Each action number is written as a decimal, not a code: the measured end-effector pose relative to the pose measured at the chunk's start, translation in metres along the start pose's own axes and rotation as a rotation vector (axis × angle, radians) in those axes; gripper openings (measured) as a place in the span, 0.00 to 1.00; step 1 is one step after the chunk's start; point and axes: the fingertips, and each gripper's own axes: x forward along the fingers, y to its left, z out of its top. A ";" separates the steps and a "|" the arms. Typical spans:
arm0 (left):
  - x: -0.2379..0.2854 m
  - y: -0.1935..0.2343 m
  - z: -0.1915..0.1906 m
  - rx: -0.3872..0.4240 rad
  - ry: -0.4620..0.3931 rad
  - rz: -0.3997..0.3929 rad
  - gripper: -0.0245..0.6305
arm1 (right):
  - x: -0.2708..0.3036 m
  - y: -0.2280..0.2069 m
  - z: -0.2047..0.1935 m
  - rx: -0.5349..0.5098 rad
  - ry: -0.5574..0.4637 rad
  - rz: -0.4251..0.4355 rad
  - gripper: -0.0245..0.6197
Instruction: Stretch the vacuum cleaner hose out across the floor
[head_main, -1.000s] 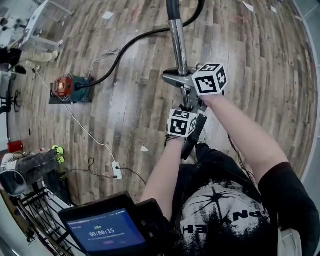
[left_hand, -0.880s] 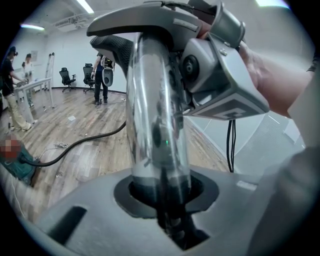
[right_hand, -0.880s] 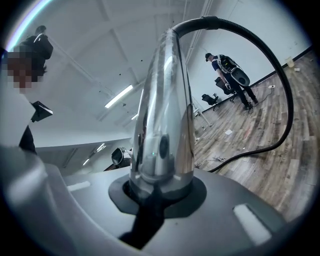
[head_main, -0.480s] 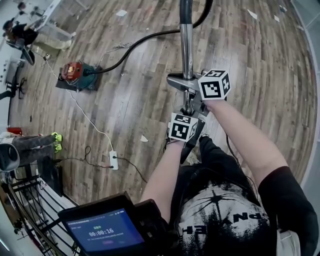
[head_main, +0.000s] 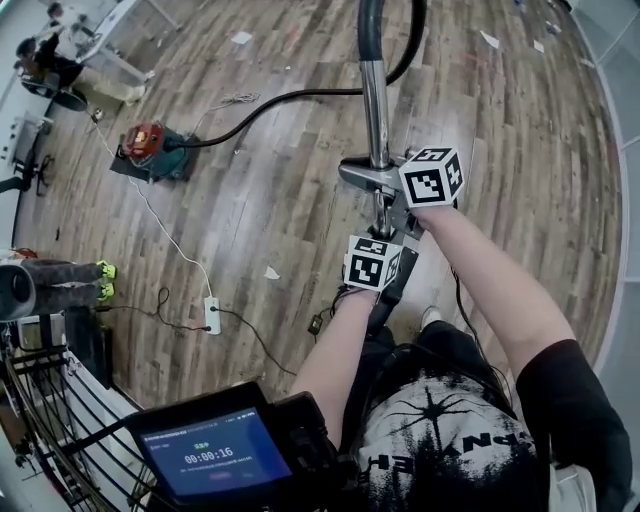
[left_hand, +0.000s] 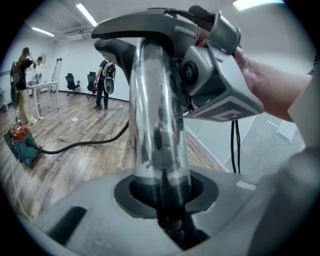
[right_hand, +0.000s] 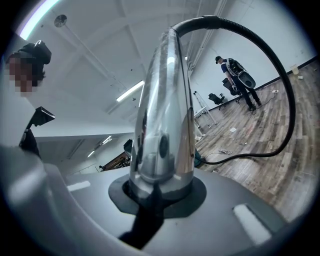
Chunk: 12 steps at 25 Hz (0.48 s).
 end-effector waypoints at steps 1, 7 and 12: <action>0.006 -0.014 -0.002 -0.009 -0.007 -0.001 0.18 | -0.014 0.001 -0.005 -0.003 0.011 0.000 0.12; 0.059 -0.108 -0.021 -0.108 -0.063 -0.023 0.18 | -0.102 -0.008 -0.048 -0.011 0.107 0.009 0.13; 0.096 -0.183 -0.039 -0.201 -0.079 -0.061 0.19 | -0.166 -0.012 -0.086 -0.003 0.212 0.007 0.13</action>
